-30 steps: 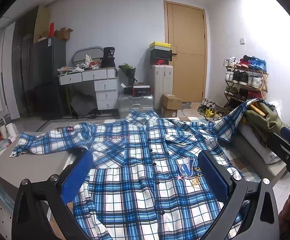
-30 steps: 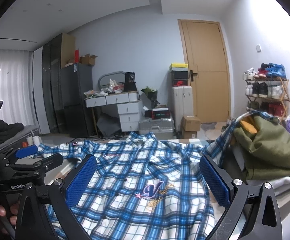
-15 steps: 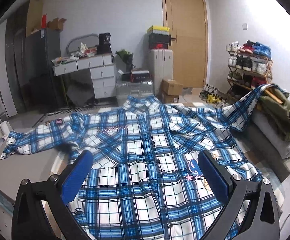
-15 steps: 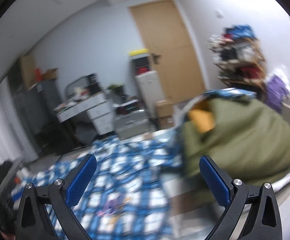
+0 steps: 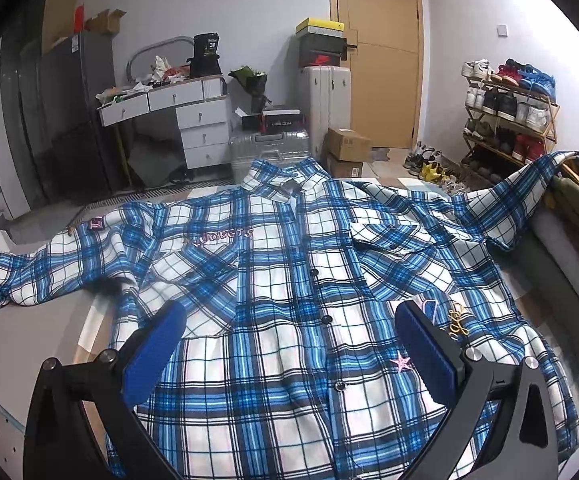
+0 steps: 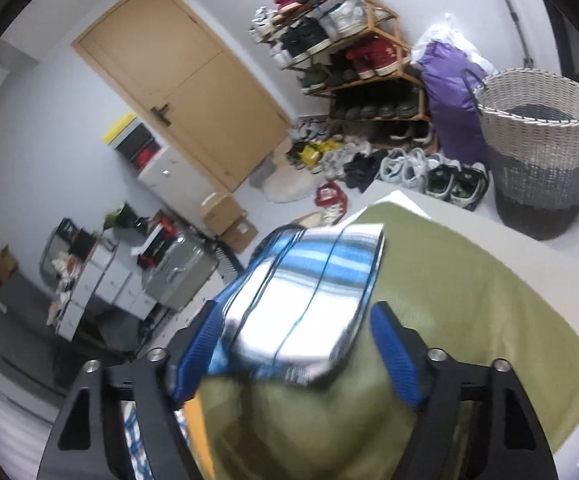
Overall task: Fold large clothes
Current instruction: 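Grasp the plaid sleeve by the green blanket with the right tool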
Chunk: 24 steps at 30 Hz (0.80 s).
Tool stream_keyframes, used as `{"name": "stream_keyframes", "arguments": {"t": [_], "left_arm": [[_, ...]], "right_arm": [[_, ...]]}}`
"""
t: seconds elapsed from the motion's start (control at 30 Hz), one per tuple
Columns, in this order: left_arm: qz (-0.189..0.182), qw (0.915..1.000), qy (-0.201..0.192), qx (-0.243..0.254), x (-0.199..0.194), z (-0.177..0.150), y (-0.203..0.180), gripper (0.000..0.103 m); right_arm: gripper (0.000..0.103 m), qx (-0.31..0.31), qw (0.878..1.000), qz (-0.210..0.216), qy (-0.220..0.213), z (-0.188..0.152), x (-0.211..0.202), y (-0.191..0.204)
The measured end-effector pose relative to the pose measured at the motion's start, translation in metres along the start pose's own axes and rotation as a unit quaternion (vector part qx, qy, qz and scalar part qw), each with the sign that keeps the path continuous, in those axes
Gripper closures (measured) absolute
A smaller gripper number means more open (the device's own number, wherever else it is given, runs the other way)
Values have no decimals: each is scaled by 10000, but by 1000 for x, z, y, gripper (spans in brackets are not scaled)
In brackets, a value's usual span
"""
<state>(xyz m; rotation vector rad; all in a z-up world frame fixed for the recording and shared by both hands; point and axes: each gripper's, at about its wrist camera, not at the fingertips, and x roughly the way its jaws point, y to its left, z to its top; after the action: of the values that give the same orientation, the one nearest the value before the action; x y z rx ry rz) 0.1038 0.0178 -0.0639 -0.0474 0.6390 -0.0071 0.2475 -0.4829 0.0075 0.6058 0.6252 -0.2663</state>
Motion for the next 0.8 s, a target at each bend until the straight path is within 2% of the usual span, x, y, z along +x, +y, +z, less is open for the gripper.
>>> {"name": "stream_keyframes", "arguments": {"t": [0.03, 0.1, 0.13, 0.27, 0.4, 0.5, 0.67, 0.8], "left_arm": [[-3, 10000, -30, -9, 1, 1, 2, 1], [-34, 10000, -41, -39, 2, 2, 6, 1], [-50, 10000, -51, -62, 4, 2, 7, 1], [-91, 9999, -26, -124, 1, 1, 12, 1], [-125, 9996, -60, -253, -2, 5, 20, 1], [-129, 9992, -94, -366, -3, 7, 31, 1], [-55, 9986, -109, -515, -7, 3, 47, 1], [10, 9980, -50, -635, -7, -2, 60, 1]], "right_arm": [[49, -110, 9999, -90, -5, 2, 3, 4], [96, -338, 9990, -304, 30, 3, 9, 11], [99, -414, 9985, -342, 61, 4, 11, 13], [100, -962, 9937, -540, -172, 6, 10, 38], [100, -1198, 9928, -16, -43, -2, 13, 71], [101, -1695, 9850, 334, -23, -24, 12, 114], [101, -2594, 9567, 1306, 217, -86, 11, 212], [101, -3200, 9188, 2188, 740, -159, 20, 282]]}}
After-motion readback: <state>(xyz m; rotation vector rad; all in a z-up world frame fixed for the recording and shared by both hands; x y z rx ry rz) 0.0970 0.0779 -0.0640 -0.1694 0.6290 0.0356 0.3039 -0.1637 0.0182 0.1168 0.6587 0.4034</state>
